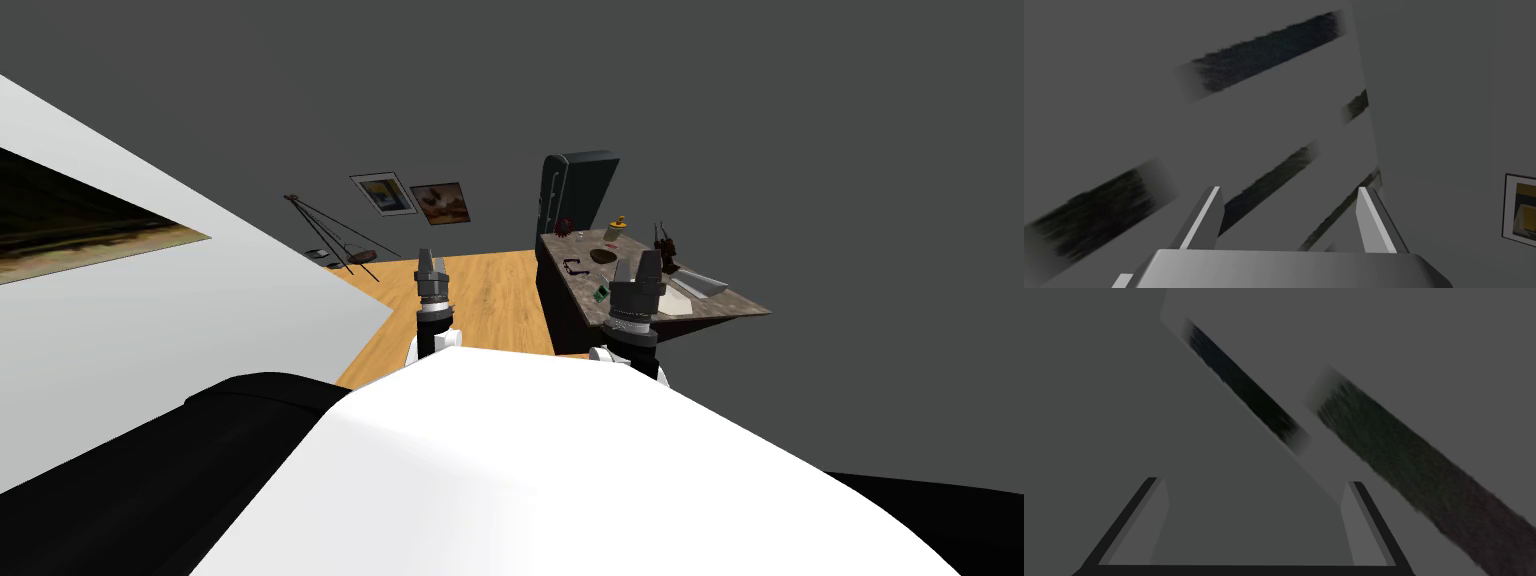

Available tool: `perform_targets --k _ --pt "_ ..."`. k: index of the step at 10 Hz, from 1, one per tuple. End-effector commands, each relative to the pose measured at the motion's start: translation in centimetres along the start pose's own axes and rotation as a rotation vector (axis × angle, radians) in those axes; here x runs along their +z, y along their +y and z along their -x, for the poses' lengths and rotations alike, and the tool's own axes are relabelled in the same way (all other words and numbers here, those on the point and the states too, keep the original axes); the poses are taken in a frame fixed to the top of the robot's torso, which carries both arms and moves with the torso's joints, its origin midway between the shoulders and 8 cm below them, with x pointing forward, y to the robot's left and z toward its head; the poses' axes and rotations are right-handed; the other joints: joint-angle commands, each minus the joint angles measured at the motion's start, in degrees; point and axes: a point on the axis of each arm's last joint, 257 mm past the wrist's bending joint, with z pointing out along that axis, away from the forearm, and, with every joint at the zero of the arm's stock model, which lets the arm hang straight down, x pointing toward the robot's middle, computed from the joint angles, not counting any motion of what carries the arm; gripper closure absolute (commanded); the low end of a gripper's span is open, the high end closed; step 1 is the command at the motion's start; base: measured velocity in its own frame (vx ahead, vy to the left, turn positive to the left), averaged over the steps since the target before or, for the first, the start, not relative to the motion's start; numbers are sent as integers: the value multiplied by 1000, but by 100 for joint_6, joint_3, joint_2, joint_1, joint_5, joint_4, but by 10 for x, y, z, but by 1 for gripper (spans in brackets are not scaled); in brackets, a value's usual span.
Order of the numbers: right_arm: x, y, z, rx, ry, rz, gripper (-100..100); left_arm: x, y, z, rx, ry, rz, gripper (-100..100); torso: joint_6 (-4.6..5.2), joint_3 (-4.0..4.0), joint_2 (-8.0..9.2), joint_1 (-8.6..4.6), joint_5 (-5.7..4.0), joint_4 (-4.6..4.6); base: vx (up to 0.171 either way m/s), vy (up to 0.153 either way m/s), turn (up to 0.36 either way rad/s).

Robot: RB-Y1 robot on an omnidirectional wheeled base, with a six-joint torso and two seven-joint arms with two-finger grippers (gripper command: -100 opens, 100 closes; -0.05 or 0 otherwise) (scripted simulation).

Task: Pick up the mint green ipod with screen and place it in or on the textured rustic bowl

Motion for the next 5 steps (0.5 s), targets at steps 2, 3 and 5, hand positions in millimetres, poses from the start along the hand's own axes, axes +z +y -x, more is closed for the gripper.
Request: perform_targets --k 2,3,5 --pt "-5 -15 -12 -54 72 -17 -100 0 0 0 0 0 0 0 0 1 3 -8 -1 0 -16 -27 -27" --pt "-8 -23 -15 -77 92 -28 -100 0 0 0 0 0 0 0 0 3 5 -15 -3 1 -26 -55 -23" --pt "-14 -41 -21 -131 128 -55 -100 0 0 0 0 0 0 0 0 4 7 -26 -6 2 -23 -63 -32"
